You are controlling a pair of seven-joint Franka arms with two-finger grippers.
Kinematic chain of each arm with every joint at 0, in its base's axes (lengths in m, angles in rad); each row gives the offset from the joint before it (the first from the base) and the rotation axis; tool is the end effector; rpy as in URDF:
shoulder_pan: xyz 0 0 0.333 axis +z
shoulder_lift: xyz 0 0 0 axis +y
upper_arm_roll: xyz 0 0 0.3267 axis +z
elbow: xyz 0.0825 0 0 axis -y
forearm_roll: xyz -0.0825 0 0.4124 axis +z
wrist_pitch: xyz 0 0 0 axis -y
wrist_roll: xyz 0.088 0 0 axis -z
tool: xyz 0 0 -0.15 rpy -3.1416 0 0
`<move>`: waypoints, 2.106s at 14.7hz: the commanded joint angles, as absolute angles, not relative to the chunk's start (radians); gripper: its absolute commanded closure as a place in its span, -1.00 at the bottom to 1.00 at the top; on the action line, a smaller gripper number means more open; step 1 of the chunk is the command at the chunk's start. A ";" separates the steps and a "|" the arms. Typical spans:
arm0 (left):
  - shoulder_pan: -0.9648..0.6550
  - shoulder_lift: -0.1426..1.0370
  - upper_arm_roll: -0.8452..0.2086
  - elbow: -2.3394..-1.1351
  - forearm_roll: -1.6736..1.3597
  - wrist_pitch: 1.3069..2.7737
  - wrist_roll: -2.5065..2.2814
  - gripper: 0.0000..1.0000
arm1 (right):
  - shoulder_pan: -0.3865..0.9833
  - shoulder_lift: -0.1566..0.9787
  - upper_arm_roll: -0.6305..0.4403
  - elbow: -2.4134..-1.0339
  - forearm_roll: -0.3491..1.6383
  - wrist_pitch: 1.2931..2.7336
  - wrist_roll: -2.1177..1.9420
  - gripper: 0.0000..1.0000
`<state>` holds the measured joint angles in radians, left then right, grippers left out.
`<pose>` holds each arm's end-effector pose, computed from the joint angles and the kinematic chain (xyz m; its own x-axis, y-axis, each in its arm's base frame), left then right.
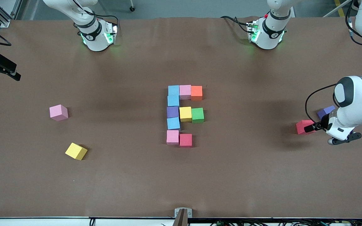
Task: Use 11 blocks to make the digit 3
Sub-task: 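Reach the left gripper to the red-pink cube and grasp it, then place the red-pink cube beside the last pink cube with the left gripper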
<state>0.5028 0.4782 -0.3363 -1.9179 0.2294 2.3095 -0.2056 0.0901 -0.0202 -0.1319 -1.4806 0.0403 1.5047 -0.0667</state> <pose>0.6317 0.1200 0.1966 0.9692 0.2412 -0.0487 0.2406 -0.9704 -0.0187 0.5710 -0.0184 0.6428 0.9985 0.0275 0.0469 0.0293 -0.9988 -0.0397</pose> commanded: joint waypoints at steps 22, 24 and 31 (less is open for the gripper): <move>0.385 0.583 -0.382 -1.752 0.174 2.232 -0.444 0.55 | 0.097 -0.029 -0.135 -1.482 0.028 1.499 -0.063 -1.00; 0.295 0.607 -0.380 -1.686 0.115 2.230 -0.629 0.55 | 0.097 -0.029 -0.135 -1.482 0.028 1.499 -0.063 -1.00; -0.038 0.803 -0.373 -1.427 0.077 2.233 -1.594 0.64 | 0.097 -0.029 -0.135 -1.482 0.026 1.499 -0.063 -1.00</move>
